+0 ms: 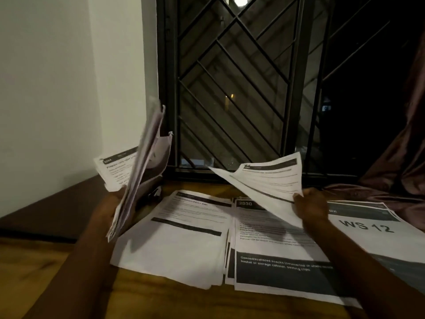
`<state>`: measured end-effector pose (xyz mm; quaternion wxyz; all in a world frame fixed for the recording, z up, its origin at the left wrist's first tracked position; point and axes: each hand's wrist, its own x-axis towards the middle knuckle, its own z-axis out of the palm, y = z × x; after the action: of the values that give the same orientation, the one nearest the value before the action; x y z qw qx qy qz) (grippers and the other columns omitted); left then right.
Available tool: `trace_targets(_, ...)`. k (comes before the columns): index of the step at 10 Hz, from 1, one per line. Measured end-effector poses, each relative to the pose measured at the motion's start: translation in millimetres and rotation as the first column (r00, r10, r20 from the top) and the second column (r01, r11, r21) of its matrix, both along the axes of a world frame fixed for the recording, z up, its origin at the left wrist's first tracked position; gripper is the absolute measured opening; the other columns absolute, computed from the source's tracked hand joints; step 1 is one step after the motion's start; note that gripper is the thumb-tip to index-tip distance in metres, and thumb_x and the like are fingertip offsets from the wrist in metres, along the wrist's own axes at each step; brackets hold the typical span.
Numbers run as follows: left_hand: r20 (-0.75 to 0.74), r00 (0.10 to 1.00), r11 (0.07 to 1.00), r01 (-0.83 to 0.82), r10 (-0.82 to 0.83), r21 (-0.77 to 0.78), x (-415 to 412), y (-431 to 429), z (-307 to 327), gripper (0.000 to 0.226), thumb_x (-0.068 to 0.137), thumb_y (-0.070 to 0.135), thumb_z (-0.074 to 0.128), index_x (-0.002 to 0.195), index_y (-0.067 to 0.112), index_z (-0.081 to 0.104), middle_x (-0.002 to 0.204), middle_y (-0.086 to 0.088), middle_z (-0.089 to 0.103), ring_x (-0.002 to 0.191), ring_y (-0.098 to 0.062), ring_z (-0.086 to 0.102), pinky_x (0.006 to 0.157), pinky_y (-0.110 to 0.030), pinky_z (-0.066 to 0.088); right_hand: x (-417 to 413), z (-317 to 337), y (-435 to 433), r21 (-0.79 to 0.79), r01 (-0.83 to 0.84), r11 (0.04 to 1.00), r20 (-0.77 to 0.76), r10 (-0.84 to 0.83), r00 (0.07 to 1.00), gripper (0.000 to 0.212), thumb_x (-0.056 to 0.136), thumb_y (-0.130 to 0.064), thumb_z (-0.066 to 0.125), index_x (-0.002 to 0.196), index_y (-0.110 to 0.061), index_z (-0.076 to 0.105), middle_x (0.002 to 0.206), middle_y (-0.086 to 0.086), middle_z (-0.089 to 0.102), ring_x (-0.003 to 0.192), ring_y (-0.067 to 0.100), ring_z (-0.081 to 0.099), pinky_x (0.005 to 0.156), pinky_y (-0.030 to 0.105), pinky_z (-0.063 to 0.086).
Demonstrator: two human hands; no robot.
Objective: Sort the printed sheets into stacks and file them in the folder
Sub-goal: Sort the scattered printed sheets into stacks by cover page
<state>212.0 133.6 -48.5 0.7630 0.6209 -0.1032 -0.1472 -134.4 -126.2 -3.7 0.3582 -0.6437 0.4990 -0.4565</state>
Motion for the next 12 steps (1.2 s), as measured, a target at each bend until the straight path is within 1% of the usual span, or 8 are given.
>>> trace_targets(3, 0.189, 0.979, 0.994, 0.093, -0.080, -0.059, -63.8, -0.5, 42.1, 0.044, 0.101, 0.017, 0.046, 0.140, -0.002, 0.042, 0.134, -0.011, 0.049, 0.124, -0.029, 0.048, 0.109, -0.033, 0.033, 75.2, -38.7, 89.5, 0.036, -0.398, 0.917, -0.064, 0.400, 0.914, 0.017, 0.089, -0.006, 0.055, 0.105, -0.010, 0.049, 0.110, 0.011, 0.062, 0.090, 0.023, 0.063, 0.053, 0.024, 0.052)
trace_targets(5, 0.192, 0.957, 0.964, 0.242, -0.218, -0.111, -91.1, 0.8, 56.2, 0.041, 0.102, 0.008, 0.039, 0.143, 0.005, 0.040, 0.130, -0.012, 0.057, 0.115, -0.030, 0.056, 0.086, -0.035, 0.048, 70.1, -44.0, 93.7, -0.153, -0.511, 0.846, -0.344, 0.439, 0.830, 0.036, 0.088, -0.017, 0.061, 0.120, -0.005, 0.048, 0.115, 0.010, 0.061, 0.105, 0.025, 0.061, 0.069, 0.022, 0.046)
trace_targets(7, 0.240, 0.909, 0.906, 0.385, -0.340, -0.174, -92.3, 6.9, 56.7, 0.033, 0.100, 0.008, 0.040, 0.131, 0.012, 0.049, 0.089, 0.006, 0.075, 0.071, -0.009, 0.072, 0.055, -0.020, 0.057, 42.8, -3.0, 91.3, -0.109, -0.509, 0.854, 0.015, 0.514, 0.858, 0.028, 0.097, -0.031, 0.050, 0.106, -0.006, 0.055, 0.097, 0.004, 0.062, 0.092, 0.024, 0.060, 0.076, 0.030, 0.048)
trace_targets(8, 0.275, 0.879, 0.887, 0.438, -0.390, -0.142, -95.8, 2.8, 57.2, 0.031, 0.100, 0.006, 0.038, 0.127, 0.014, 0.051, 0.095, 0.007, 0.074, 0.077, -0.006, 0.072, 0.061, -0.018, 0.056, 26.5, 19.0, 91.4, 0.112, -0.726, 0.679, 0.334, 0.662, 0.671, 0.051, 0.096, -0.054, 0.036, 0.100, -0.013, 0.066, 0.097, 0.011, 0.072, 0.093, 0.029, 0.068, 0.083, 0.040, 0.053)
trace_targets(9, 0.300, 0.860, 0.871, 0.469, -0.414, -0.144, -99.3, -10.7, 55.0, 0.033, 0.098, 0.003, 0.040, 0.128, 0.014, 0.046, 0.095, 0.010, 0.074, 0.083, -0.002, 0.071, 0.065, -0.014, 0.055, 21.9, 21.6, 92.2, 0.113, -0.762, 0.638, 0.328, 0.700, 0.635, 0.030, 0.095, -0.038, 0.051, 0.089, -0.013, 0.067, 0.084, 0.006, 0.071, 0.075, 0.021, 0.066, 0.069, 0.031, 0.051)
trace_targets(10, 0.349, 0.824, 0.848, 0.514, -0.446, -0.127, -104.7, -11.8, 56.1, 0.077, 0.060, 0.033, 0.089, 0.123, 0.012, 0.050, 0.092, 0.010, 0.076, 0.086, -0.007, 0.072, 0.067, -0.018, 0.057, 23.2, 22.4, 87.4, 0.100, -0.678, 0.729, 0.365, 0.607, 0.706, 0.029, 0.094, -0.034, 0.055, 0.098, -0.007, 0.066, 0.086, 0.005, 0.071, 0.076, 0.019, 0.065, 0.065, 0.028, 0.050)
trace_targets(11, 0.369, 0.833, 0.869, 0.481, -0.412, -0.114, -107.0, -11.7, 56.7, 0.100, 0.032, 0.041, 0.097, 0.116, 0.009, 0.053, 0.086, 0.010, 0.076, 0.080, -0.007, 0.072, 0.065, -0.018, 0.057, 18.5, 21.8, 83.3, 0.163, -0.743, 0.649, 0.462, 0.615, 0.639, 0.041, 0.094, -0.054, 0.040, 0.095, -0.022, 0.065, 0.092, 0.001, 0.072, 0.084, 0.019, 0.068, 0.070, 0.031, 0.055)
trace_targets(12, 0.335, 0.860, 0.887, 0.445, -0.386, -0.121, -114.1, -13.2, 57.0, 0.047, 0.091, 0.004, 0.056, 0.135, -0.006, 0.043, 0.097, 0.003, 0.074, 0.077, -0.006, 0.072, 0.063, -0.017, 0.056, 25.1, 16.8, 87.2, 0.104, -0.672, 0.734, 0.343, 0.607, 0.717, 0.023, 0.085, -0.038, 0.067, 0.093, -0.018, 0.062, 0.099, 0.005, 0.072, 0.091, 0.025, 0.069, 0.083, 0.044, 0.056)
